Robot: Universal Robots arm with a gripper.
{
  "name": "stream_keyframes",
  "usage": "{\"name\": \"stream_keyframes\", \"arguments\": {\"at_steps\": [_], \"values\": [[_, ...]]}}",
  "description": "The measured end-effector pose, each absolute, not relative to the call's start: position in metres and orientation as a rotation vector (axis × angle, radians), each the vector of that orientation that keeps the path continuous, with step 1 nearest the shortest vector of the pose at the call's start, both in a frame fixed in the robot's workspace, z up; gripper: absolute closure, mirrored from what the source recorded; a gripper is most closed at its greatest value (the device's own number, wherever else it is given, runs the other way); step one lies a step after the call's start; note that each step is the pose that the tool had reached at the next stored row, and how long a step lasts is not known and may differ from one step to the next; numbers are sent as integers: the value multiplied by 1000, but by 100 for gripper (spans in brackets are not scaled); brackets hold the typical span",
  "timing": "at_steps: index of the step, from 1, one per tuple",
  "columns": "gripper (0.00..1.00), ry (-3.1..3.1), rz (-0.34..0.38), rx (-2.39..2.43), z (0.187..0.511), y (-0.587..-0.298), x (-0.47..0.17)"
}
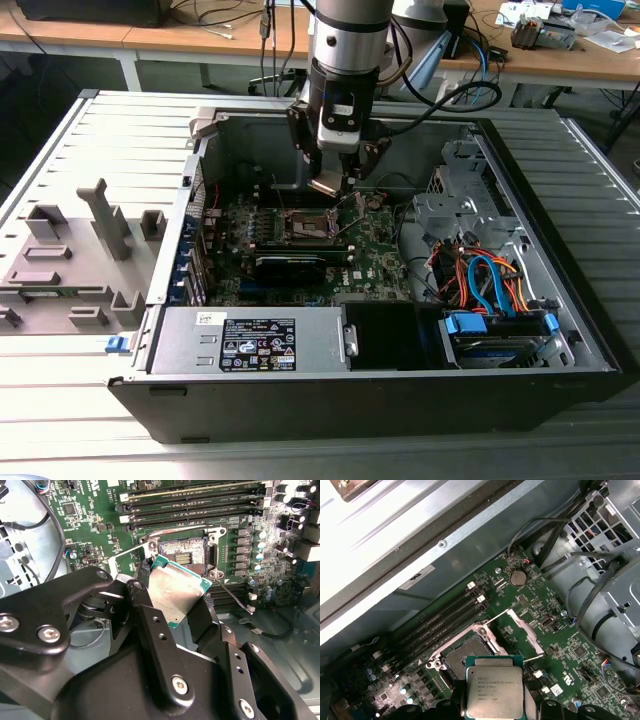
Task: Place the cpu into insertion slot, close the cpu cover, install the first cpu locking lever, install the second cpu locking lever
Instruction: 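Place the cpu into insertion slot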
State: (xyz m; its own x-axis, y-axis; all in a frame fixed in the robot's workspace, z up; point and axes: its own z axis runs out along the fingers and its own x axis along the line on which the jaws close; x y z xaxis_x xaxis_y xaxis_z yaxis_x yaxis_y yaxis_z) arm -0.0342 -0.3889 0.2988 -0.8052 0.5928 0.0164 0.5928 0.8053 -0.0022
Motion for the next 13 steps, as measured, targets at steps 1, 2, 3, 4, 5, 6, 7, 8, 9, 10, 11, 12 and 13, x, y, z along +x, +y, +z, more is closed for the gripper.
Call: {"name": "stream_keyframes", "arguments": {"at_steps": [1,2,3,4,5,6,7,8,9,10,11,12,13], "values": [[45,-2968,-5,-979,299,-389,-34],[45,-2967,-5,-982,299,-389,-34],[45,-2966,-5,-985,299,-389,-34],[45,-2964,-5,-990,299,-389,-34],[45,-2963,-5,-993,299,-389,-34],[45,-2962,-5,-996,299,-389,-34],[45,-2962,-5,-999,299,-389,-34],[45,-2960,-5,-1003,299,-389,-34],[45,-2958,-5,-1008,299,-389,-34],[45,-2957,-5,-1013,299,-389,-34],[45,-2955,-5,-1017,299,-389,-34],[45,-2954,-5,-1022,299,-389,-34],[45,-2952,-5,-1026,299,-389,-34]]}}
